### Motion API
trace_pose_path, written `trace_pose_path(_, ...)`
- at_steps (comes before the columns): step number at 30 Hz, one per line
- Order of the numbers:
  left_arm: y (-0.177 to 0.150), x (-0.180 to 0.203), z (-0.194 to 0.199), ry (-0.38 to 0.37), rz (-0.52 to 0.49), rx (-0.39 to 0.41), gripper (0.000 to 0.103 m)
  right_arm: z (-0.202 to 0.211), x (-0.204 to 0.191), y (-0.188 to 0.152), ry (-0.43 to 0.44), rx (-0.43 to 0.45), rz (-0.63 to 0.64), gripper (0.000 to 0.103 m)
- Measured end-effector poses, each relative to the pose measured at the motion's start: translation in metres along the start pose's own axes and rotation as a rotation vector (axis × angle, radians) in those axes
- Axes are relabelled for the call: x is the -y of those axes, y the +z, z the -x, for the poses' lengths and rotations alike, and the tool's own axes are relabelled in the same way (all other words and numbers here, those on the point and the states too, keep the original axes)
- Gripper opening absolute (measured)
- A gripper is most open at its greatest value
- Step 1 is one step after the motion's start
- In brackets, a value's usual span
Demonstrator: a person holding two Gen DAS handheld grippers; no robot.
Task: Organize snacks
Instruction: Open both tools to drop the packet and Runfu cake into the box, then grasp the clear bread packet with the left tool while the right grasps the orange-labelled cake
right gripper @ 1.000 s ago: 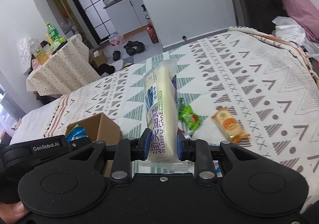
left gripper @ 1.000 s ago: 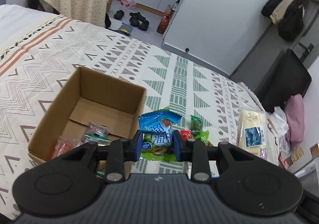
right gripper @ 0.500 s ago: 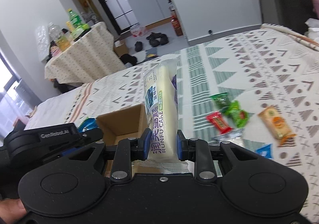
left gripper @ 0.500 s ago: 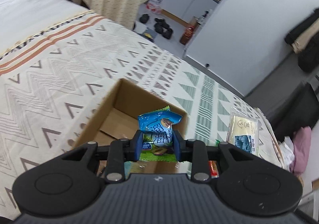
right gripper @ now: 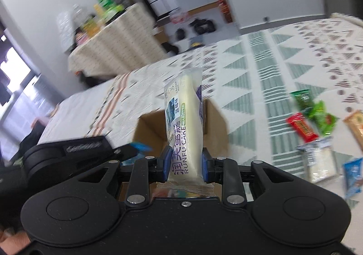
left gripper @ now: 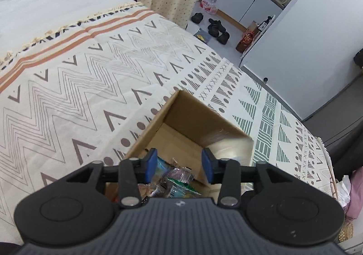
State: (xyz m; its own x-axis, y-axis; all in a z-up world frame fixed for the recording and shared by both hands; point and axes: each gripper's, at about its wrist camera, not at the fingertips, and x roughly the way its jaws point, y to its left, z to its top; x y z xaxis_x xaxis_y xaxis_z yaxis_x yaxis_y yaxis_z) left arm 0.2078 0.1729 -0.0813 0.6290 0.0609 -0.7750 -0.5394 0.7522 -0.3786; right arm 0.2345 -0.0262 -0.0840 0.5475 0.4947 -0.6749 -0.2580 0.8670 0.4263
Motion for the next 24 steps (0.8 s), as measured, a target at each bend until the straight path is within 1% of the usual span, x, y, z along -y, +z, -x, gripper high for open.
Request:
trace_pose_path(1, 0.000, 0.000, -0.001, 0.002, -0.001, -0.004, 0.050, -0.001, -0.002, -0.001, -0.002, -0.008, 0.002, 0.037)
trace_pose_path(2, -0.001, 0.001, -0.001, 0.006, -0.003, -0.006, 0.055, -0.002, -0.002, -0.003, -0.017, -0.010, 0.005, 0.044)
trace_pose_path(4, -0.002, 0.003, 0.000, 0.008, -0.010, -0.006, 0.061, 0.001, -0.002, -0.004, -0.039, 0.002, 0.013, 0.048)
trace_pose_path(6, -0.004, 0.007, 0.001, -0.002, -0.017, -0.006, 0.071, 0.005, 0.003, -0.005, -0.047, 0.002, 0.005, 0.051)
trace_pose_path(9, -0.009, 0.014, 0.003, -0.013, -0.044, -0.002, 0.075, 0.010, 0.013, -0.006, -0.074, 0.004, -0.004, 0.056)
trace_pose_path(13, -0.016, 0.025, 0.005, -0.018, -0.084, -0.011, 0.077, 0.021, 0.027, -0.009, -0.112, 0.016, -0.005, 0.064)
trace_pose_path(15, -0.020, 0.031, 0.006, -0.018, -0.106, -0.011, 0.077, 0.026, 0.033, -0.011, -0.132, 0.023, -0.005, 0.069)
trace_pose_path(16, -0.022, 0.033, 0.006, -0.018, -0.117, -0.009, 0.078, 0.028, 0.036, -0.011, -0.144, 0.027, -0.006, 0.074)
trace_pose_path(17, -0.024, 0.037, 0.007, -0.018, -0.130, -0.007, 0.081, 0.032, 0.040, -0.012, -0.154, 0.033, -0.007, 0.078)
trace_pose_path(18, -0.027, 0.040, 0.008, -0.019, -0.140, -0.005, 0.084, 0.035, 0.043, -0.013, -0.160, 0.037, -0.008, 0.079)
trace_pose_path(21, -0.032, 0.049, 0.011, -0.034, -0.165, -0.002, 0.085, 0.044, 0.054, -0.014, -0.174, 0.043, -0.014, 0.082)
trace_pose_path(23, -0.036, 0.056, 0.013, -0.044, -0.180, -0.001, 0.089, 0.052, 0.062, -0.015, -0.185, 0.052, -0.016, 0.088)
trace_pose_path(24, -0.039, 0.060, 0.014, -0.050, -0.188, 0.000, 0.091, 0.055, 0.065, -0.016, -0.191, 0.057, -0.014, 0.089)
